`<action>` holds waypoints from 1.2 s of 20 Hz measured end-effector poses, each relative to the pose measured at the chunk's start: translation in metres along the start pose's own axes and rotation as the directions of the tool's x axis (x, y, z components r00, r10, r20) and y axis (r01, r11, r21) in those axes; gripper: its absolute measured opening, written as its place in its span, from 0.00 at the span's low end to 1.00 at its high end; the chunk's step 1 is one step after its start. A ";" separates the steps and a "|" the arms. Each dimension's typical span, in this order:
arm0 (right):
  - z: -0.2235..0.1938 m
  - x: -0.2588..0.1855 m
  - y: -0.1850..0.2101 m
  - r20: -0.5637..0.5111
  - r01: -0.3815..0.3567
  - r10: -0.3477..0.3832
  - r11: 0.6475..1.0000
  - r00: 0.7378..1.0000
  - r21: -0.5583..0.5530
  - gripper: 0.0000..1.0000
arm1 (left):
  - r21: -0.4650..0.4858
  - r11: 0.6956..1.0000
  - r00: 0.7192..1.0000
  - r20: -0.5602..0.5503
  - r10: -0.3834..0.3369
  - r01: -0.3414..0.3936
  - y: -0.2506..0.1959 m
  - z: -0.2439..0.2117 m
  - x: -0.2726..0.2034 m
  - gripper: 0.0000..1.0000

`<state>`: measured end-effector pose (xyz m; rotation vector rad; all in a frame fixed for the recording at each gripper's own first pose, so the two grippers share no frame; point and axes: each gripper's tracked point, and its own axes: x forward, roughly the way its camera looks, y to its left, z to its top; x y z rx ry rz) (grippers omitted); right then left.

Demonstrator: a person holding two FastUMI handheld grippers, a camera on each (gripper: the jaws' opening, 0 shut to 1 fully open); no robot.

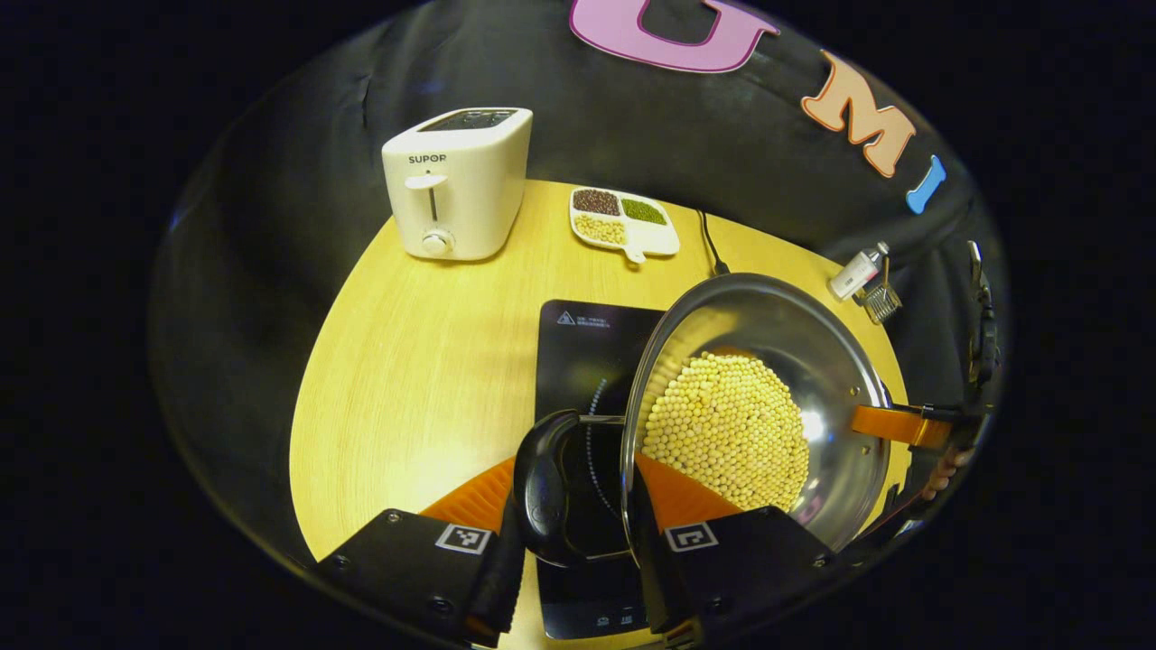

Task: First push the handle of the pot to place it horizontally, then grasp the pot with both hands and set it on the induction cooktop.

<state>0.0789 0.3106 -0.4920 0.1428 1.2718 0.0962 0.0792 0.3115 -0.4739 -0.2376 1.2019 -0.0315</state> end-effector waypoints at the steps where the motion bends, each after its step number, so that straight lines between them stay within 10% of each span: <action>1: 0.002 0.002 0.002 0.002 0.002 -0.002 1.000 1.000 0.000 0.46 | 0.003 1.000 1.000 0.005 0.001 -0.001 0.002 0.002 0.003 0.55; 12: 0.005 0.006 0.011 0.031 0.025 -0.025 1.000 0.999 0.008 0.39 | 0.047 0.997 0.998 0.032 0.060 -0.062 0.015 0.010 0.007 0.63; 17: 0.017 -0.011 0.007 0.116 0.037 -0.039 0.999 0.993 0.020 0.64 | 0.168 0.968 0.971 0.182 0.154 -0.185 0.021 0.034 -0.012 0.76; 19: 0.017 -0.019 0.001 0.127 0.044 -0.045 0.999 0.991 0.011 0.89 | 0.171 0.970 0.968 0.210 0.135 -0.172 0.010 0.035 -0.019 0.85; 24: 0.030 -0.051 -0.012 0.224 0.049 -0.048 0.999 0.973 0.002 0.93 | 0.116 0.977 0.946 0.295 0.138 -0.178 -0.003 0.040 -0.043 0.91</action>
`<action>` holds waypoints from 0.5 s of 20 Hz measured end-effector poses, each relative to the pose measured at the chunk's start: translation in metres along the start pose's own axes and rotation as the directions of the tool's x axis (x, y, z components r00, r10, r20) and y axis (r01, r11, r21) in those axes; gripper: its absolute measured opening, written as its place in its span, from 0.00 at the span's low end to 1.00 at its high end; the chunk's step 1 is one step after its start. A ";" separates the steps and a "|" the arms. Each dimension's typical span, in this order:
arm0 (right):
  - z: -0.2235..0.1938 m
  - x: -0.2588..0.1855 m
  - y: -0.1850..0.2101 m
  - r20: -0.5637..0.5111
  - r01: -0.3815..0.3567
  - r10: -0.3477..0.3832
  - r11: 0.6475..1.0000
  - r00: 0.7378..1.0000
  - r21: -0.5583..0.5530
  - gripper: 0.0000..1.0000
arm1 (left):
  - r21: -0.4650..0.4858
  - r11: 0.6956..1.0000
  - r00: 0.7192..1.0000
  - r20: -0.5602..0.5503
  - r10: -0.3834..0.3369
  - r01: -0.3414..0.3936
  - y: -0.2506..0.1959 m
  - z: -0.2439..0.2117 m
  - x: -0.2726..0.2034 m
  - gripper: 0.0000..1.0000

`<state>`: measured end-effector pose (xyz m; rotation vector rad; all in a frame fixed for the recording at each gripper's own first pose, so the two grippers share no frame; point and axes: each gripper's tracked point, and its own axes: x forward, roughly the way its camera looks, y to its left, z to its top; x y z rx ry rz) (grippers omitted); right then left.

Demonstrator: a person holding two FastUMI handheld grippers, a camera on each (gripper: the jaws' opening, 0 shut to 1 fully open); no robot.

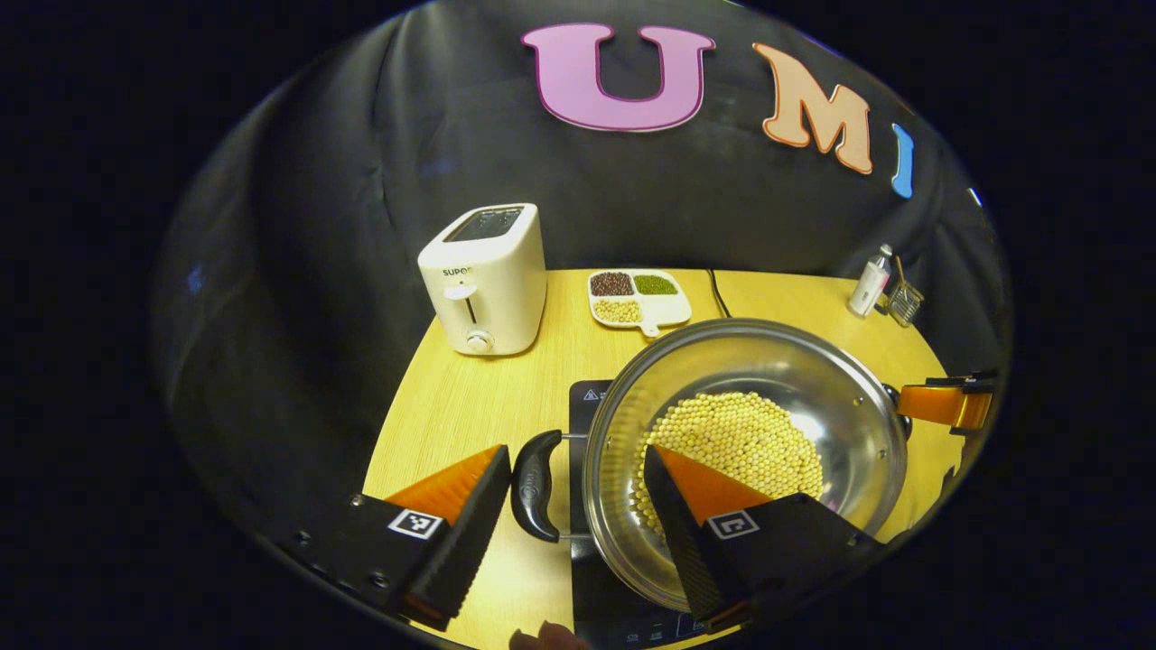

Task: First push the handle of the pot to place it horizontally, then grasp the pot with both hands and set it on the induction cooktop.

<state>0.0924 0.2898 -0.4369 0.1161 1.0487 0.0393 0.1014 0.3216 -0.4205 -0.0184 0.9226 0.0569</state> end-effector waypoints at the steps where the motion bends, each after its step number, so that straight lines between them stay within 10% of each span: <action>1: 0.005 -0.005 -0.004 0.022 -0.002 0.001 1.000 1.000 0.004 0.94 | -0.010 1.000 1.000 0.022 0.003 -0.003 -0.002 0.004 -0.007 0.96; 10: 0.032 -0.067 -0.074 0.143 -0.110 0.110 0.994 0.984 -0.007 0.94 | 0.048 0.992 0.950 0.298 0.096 -0.116 -0.059 0.064 -0.105 0.91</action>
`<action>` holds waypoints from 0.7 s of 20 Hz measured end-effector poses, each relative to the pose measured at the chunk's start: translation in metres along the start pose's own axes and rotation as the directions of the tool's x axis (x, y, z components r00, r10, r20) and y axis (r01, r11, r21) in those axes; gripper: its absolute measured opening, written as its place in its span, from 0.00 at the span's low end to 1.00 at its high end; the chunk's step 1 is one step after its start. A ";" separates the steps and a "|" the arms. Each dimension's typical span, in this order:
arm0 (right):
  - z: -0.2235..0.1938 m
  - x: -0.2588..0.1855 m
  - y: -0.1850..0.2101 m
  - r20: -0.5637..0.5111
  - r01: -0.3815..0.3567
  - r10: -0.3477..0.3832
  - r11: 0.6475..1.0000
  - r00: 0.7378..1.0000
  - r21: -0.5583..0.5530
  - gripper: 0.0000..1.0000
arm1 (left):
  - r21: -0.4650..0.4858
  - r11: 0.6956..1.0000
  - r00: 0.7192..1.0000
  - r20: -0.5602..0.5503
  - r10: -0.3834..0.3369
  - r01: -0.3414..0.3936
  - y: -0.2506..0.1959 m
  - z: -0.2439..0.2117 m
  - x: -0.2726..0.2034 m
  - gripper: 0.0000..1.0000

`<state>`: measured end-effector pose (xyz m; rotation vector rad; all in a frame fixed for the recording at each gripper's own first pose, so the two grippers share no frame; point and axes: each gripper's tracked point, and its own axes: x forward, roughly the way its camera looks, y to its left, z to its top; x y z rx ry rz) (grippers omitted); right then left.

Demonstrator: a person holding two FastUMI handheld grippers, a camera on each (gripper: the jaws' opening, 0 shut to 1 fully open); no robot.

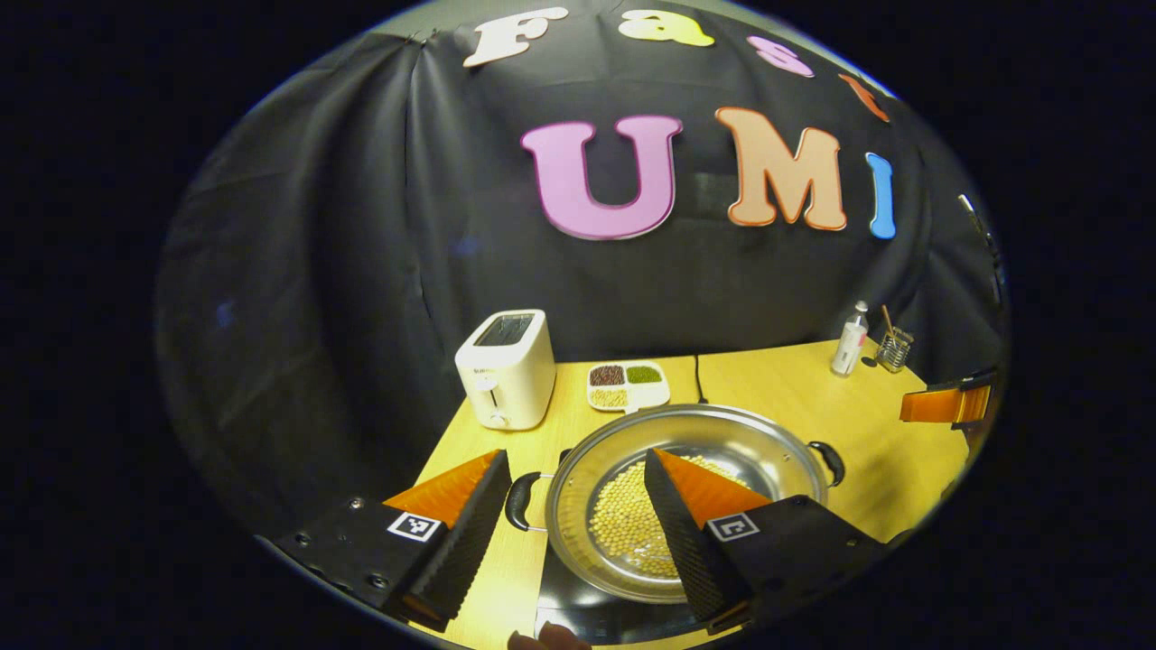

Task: First push the handle of the pot to place it horizontally, then grasp the pot with both hands and set it on the induction cooktop.

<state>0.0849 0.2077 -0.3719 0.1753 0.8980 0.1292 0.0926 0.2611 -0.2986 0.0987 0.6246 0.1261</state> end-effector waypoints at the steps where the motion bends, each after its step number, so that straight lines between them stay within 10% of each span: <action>1: 0.001 -0.014 -0.014 0.006 -0.016 0.016 1.000 1.000 0.002 0.94 | 0.002 1.000 1.000 0.014 0.004 -0.004 -0.014 0.006 -0.012 0.91; 14: -0.004 -0.099 -0.153 0.141 -0.047 0.039 0.998 0.989 0.052 0.92 | -0.136 0.991 0.999 -0.041 0.011 -0.017 -0.138 0.016 -0.113 0.91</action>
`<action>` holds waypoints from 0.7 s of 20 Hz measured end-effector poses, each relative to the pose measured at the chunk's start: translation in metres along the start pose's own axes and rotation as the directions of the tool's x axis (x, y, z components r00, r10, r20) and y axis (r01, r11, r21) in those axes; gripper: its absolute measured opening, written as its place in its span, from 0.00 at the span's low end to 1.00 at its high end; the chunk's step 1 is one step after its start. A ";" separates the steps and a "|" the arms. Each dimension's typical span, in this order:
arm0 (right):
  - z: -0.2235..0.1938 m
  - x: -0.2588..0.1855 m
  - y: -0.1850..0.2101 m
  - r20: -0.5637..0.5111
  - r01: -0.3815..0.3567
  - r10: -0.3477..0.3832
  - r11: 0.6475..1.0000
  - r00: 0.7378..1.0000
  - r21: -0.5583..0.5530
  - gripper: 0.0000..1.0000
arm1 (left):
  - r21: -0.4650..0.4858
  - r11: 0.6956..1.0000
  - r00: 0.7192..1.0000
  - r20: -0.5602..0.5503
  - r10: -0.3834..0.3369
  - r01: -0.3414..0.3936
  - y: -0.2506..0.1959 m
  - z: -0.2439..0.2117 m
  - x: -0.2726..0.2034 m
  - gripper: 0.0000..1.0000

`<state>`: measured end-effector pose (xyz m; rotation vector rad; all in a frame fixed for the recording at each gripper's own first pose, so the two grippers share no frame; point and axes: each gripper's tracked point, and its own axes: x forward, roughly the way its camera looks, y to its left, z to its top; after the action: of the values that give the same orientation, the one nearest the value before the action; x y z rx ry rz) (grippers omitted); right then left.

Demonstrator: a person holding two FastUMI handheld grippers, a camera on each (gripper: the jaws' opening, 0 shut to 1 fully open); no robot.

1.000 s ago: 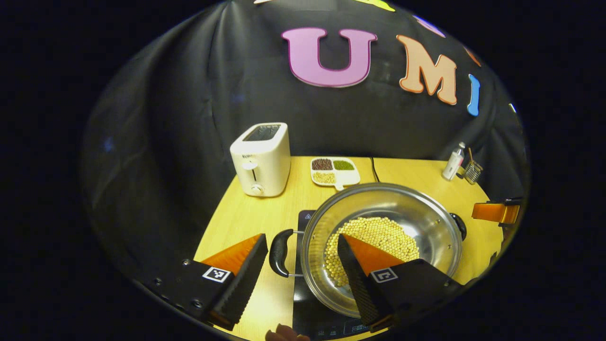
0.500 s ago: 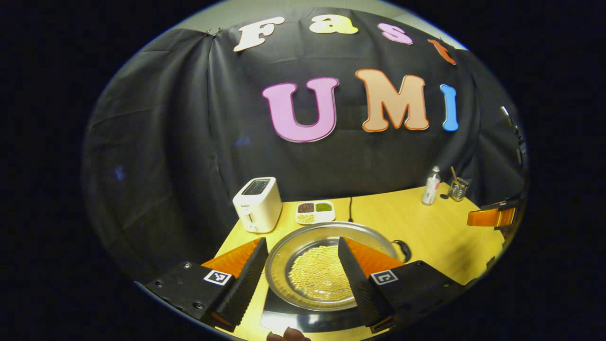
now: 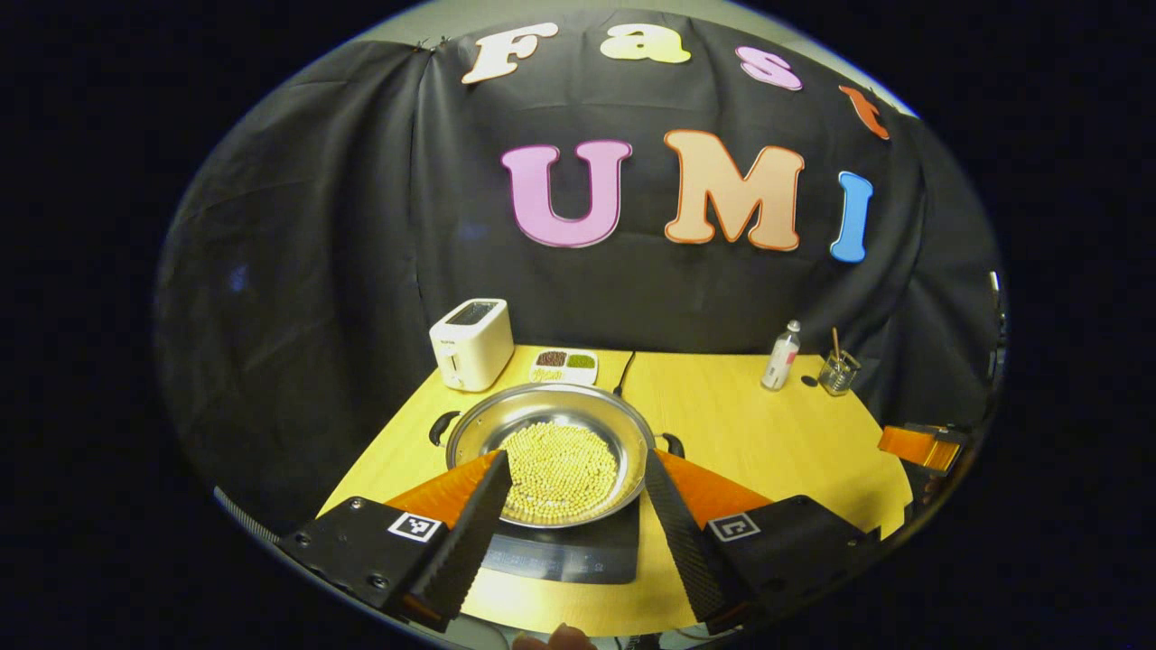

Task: First push the handle of the pot to place it horizontally, then grasp the pot with both hands and set it on the induction cooktop.

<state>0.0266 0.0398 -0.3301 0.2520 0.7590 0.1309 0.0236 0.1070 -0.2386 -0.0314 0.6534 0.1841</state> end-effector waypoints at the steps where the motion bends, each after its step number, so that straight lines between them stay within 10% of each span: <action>1: 0.009 -0.007 -0.004 0.021 0.009 -0.010 1.000 1.000 0.014 0.96 | -0.001 1.000 1.000 0.029 -0.011 0.011 -0.008 0.011 -0.006 0.92; 14: 0.145 -0.166 0.035 0.425 0.017 -0.016 1.000 0.905 0.002 0.92 | 0.079 0.997 0.906 0.421 -0.054 0.023 0.000 0.134 -0.115 0.87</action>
<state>0.0066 0.0133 -0.1096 0.2607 0.3243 0.0564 0.0144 0.1004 -0.0623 0.0647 0.2237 0.1227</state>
